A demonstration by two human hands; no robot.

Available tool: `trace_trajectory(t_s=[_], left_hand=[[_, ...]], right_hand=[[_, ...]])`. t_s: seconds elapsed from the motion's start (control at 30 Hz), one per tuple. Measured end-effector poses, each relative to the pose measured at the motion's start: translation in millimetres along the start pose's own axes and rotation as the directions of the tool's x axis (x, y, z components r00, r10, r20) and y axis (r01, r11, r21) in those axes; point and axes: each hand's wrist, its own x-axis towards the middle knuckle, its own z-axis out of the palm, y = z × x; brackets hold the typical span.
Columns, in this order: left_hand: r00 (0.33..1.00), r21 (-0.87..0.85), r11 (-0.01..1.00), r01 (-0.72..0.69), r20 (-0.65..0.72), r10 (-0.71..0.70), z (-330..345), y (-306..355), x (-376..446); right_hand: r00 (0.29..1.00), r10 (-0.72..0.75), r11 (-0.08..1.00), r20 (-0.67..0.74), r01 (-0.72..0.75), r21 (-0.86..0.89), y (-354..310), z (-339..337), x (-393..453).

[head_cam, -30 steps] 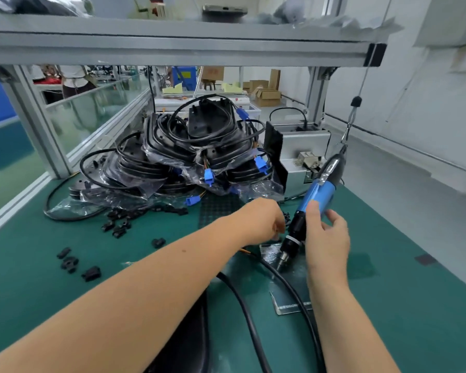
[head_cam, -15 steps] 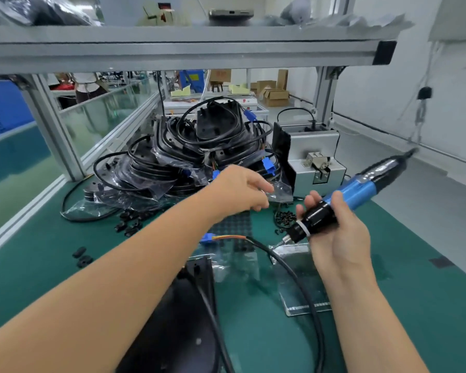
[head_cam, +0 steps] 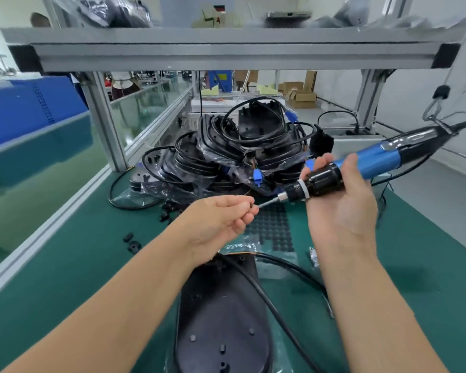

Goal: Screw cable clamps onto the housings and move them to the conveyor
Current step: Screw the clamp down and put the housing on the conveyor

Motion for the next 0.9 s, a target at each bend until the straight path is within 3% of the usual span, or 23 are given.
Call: trace_trajectory(t_s=[0.17, 0.33, 0.5, 0.67, 0.8, 0.9], left_hand=[[1.000, -0.116, 0.993, -0.021, 0.002, 0.021, -7, -5, -8], [0.999, -0.117, 0.992, -0.044, 0.009, 0.046, -11, -6, -14], [0.983, 0.018, 0.983, -0.185, -0.020, 0.185, -13, -8, -19], [0.924, 0.286, 0.897, -0.338, -0.081, 0.374, -16, -12, -23], [0.912, 0.282, 0.886, -0.367, -0.078, 0.403, -18, -15, -25], [0.859, 0.353, 0.823, -0.445, -0.091, 0.504, -20, -18, -26]], right_hand=[[1.000, 0.001, 1.000, 0.019, -0.001, 0.017, 8, 7, -9], [1.000, -0.025, 1.000, 0.014, 0.025, 0.002, 11, 15, -16], [1.000, -0.028, 1.000, 0.002, 0.028, -0.005, 13, 17, -18], [1.000, 0.009, 1.000, -0.029, -0.008, 0.020, 17, 17, -22], [0.999, 0.004, 1.000, -0.041, -0.003, 0.023, 18, 19, -25], [0.998, -0.005, 0.999, -0.062, 0.002, -0.043, 19, 19, -26]])
